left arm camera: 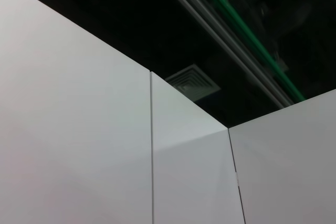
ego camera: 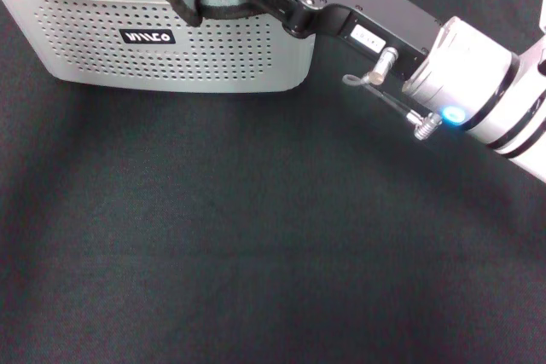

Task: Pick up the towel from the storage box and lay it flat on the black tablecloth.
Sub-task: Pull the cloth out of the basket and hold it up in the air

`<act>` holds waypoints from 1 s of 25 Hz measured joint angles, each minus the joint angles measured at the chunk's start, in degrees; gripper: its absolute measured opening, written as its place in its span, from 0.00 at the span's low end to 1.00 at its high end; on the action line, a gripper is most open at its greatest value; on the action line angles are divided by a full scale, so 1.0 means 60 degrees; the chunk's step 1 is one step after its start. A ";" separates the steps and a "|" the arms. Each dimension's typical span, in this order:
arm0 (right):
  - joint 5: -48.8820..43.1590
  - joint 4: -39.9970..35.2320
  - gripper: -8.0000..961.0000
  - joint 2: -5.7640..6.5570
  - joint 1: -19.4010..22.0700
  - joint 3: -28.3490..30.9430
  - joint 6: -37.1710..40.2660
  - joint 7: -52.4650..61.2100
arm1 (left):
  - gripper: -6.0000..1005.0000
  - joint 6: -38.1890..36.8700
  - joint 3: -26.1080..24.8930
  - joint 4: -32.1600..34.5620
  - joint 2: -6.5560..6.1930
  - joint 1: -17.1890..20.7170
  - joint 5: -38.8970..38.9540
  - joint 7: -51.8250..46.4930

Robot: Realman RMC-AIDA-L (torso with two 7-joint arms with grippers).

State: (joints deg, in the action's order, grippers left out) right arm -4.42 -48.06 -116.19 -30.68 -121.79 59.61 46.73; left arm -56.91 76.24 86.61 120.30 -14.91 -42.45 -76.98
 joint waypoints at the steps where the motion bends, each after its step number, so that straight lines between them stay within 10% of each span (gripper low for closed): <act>1: 0.0000 0.0001 0.63 0.0000 0.0007 -0.0019 0.0012 0.0001 | 0.03 0.0003 -0.0002 -0.0001 0.0002 0.0008 0.0001 0.0001; 25: -0.0410 -0.0114 0.40 0.0091 0.1178 -0.0102 0.1429 -0.0015 | 0.03 0.0319 -0.0104 -0.0022 0.0002 0.0047 0.0000 0.0025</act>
State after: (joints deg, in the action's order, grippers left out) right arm -6.87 -48.74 -115.64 -23.62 -122.40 68.19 46.64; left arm -55.00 75.61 86.48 120.31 -14.62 -42.45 -76.83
